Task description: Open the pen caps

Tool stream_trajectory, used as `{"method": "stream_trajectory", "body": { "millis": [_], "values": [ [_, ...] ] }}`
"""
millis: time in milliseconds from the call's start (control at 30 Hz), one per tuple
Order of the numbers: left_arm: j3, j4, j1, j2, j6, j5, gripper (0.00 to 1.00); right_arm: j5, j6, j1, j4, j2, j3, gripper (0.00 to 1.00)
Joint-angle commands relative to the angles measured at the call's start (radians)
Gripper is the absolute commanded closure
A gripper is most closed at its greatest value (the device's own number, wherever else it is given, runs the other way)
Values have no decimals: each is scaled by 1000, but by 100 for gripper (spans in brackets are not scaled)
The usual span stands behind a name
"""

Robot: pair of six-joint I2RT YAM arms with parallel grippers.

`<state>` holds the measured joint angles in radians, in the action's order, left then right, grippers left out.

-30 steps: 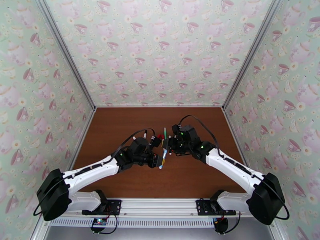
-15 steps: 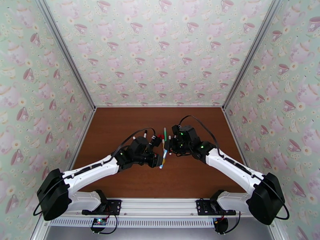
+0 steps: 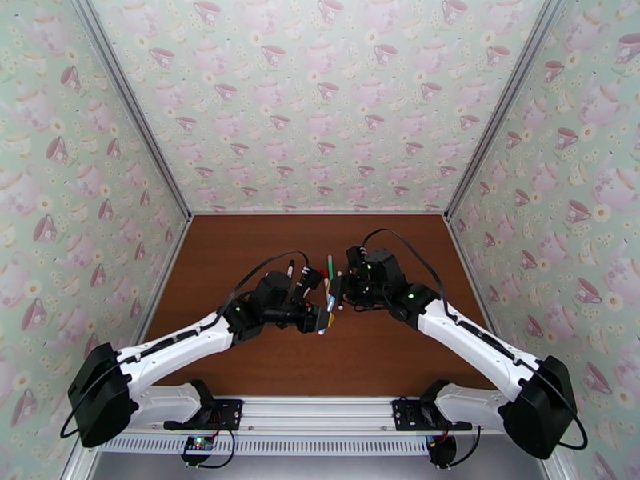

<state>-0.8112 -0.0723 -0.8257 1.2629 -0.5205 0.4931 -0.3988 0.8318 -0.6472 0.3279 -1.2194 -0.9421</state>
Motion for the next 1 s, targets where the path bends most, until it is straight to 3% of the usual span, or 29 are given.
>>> {"method": "stream_trajectory", "body": {
  "millis": [0, 200, 333, 633, 767, 967],
  "values": [
    [11, 60, 8, -7, -24, 35, 62, -36, 29, -7, -44, 24, -18, 89],
    [11, 71, 16, 3, -32, 22, 66, -51, 32, -8, -54, 37, -10, 89],
    [3, 65, 17, 19, -30, 12, 81, -55, 28, -8, -50, 37, -7, 89],
    [16, 11, 0, 18, 20, -28, 100, 42, 43, -8, -35, 75, -14, 92],
    [34, -29, -16, -17, 49, -58, 100, 103, 24, -9, -8, 103, -34, 93],
    [47, -84, -17, -47, 74, 19, 100, 125, -25, 7, -5, 136, -46, 95]
  ]
}}
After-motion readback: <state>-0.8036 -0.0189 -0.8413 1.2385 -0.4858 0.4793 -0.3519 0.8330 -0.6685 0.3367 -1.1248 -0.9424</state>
